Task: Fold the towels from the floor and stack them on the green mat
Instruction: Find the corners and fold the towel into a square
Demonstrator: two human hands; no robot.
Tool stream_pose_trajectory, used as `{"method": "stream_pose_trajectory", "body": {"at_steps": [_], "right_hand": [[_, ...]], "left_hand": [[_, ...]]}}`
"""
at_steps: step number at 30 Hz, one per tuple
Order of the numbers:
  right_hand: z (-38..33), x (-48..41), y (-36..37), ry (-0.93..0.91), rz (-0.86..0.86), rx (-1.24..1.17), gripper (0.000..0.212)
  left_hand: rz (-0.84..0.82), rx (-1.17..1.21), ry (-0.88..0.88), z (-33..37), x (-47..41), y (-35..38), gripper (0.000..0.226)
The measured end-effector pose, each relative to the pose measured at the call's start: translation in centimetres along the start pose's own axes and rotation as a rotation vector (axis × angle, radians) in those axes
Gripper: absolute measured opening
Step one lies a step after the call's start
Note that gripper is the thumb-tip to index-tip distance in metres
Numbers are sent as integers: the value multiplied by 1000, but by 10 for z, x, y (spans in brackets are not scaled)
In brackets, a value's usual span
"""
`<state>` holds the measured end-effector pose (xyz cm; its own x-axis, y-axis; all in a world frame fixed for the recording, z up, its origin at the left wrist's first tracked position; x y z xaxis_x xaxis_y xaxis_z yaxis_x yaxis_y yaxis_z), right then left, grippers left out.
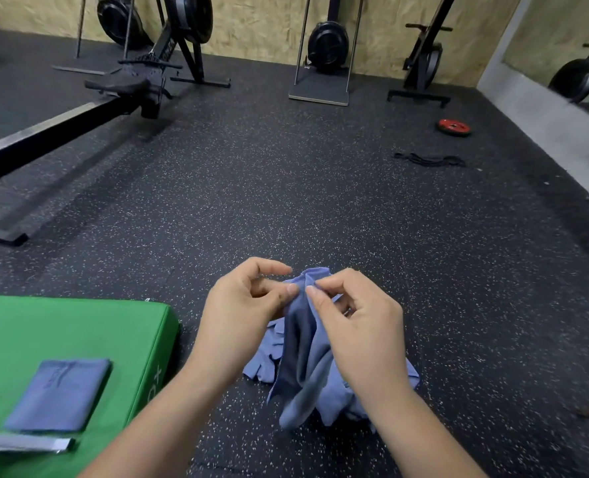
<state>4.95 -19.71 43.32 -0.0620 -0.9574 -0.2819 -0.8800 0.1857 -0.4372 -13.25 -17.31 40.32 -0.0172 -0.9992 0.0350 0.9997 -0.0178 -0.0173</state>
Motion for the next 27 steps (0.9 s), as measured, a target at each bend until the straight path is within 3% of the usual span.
{"method": "stream_pose_trajectory", "body": {"at_steps": [9,22,27], "right_hand": [[-6,3,12,-80,-28,111,18],[-7,6,24,-162,-13,206,10],[-8,9,33,-130,-153,149,39]], "left_hand": [[31,40,26,10,4,-1,19],[68,-152,125,18,17,4,27],[111,-198,167,18,14,-1,30]]}}
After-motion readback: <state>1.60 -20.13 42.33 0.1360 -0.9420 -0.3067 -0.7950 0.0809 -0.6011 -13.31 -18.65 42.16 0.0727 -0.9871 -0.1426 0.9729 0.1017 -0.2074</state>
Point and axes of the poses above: each hand's wrist, its own x-axis away from the middle knuckle, its own y-axis out of the palm, z = x × y, the point moved 6 cm from there along -x, towards the middle knuckle, and after that the axes turned 4 degrees about -z, right-handed, at the moved point
